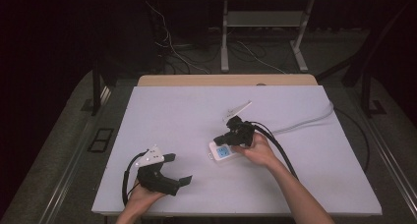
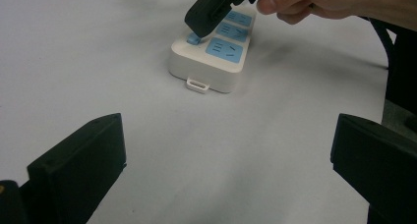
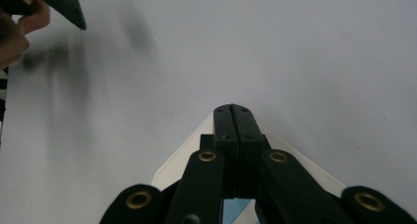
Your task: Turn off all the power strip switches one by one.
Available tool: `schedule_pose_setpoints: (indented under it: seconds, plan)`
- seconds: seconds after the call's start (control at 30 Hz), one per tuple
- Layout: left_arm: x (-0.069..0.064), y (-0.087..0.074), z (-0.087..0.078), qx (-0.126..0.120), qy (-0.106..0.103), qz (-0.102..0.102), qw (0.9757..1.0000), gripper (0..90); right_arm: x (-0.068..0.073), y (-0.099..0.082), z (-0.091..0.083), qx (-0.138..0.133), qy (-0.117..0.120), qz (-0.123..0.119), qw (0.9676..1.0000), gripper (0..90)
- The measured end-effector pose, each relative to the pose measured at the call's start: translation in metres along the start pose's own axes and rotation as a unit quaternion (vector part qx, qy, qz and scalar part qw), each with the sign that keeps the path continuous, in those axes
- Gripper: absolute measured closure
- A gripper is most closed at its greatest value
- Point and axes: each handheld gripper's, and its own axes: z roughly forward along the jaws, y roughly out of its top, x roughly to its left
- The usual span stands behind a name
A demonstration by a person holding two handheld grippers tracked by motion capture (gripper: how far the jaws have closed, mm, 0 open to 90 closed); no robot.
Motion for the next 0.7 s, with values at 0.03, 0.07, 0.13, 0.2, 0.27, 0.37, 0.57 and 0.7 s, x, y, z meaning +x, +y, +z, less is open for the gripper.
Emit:
schedule_pose_setpoints:
  seconds: [0.03,0.07,0.13,0.2,0.27,0.37,0.57,0.7]
  plan:
    - [0.000,0.000,0.000,0.000,0.000,-0.001,1.0000,0.0,0.001,0.000,-0.002,-0.006,0.001,0.001,1.0000,90.0]
    - [0.000,0.000,0.001,0.001,0.000,-0.001,1.0000,0.0,0.002,0.000,-0.005,-0.014,0.003,0.001,0.9999,90.0]
    - [0.000,0.000,0.001,0.001,0.000,-0.001,1.0000,0.0,0.004,0.001,-0.010,-0.026,0.004,0.000,0.9997,89.8]
    - [-0.001,0.000,0.001,0.000,-0.001,-0.001,1.0000,0.0,0.005,0.002,-0.015,-0.031,0.002,-0.004,0.9995,89.7]
    - [-0.001,0.000,0.001,0.001,0.000,-0.002,1.0000,0.0,0.006,0.003,-0.020,-0.034,0.000,-0.006,0.9994,89.6]
    - [-0.001,0.000,0.001,0.000,0.000,-0.002,1.0000,0.0,0.007,0.002,-0.029,-0.038,-0.005,-0.006,0.9992,89.1]
    - [-0.002,0.000,0.001,-0.001,-0.001,-0.002,1.0000,0.0,0.009,-0.002,-0.048,-0.046,-0.019,-0.001,0.9988,84.3]
    - [-0.003,0.000,0.002,-0.001,-0.002,-0.002,1.0000,0.0,0.009,-0.007,-0.061,-0.057,-0.029,0.012,0.9979,70.0]
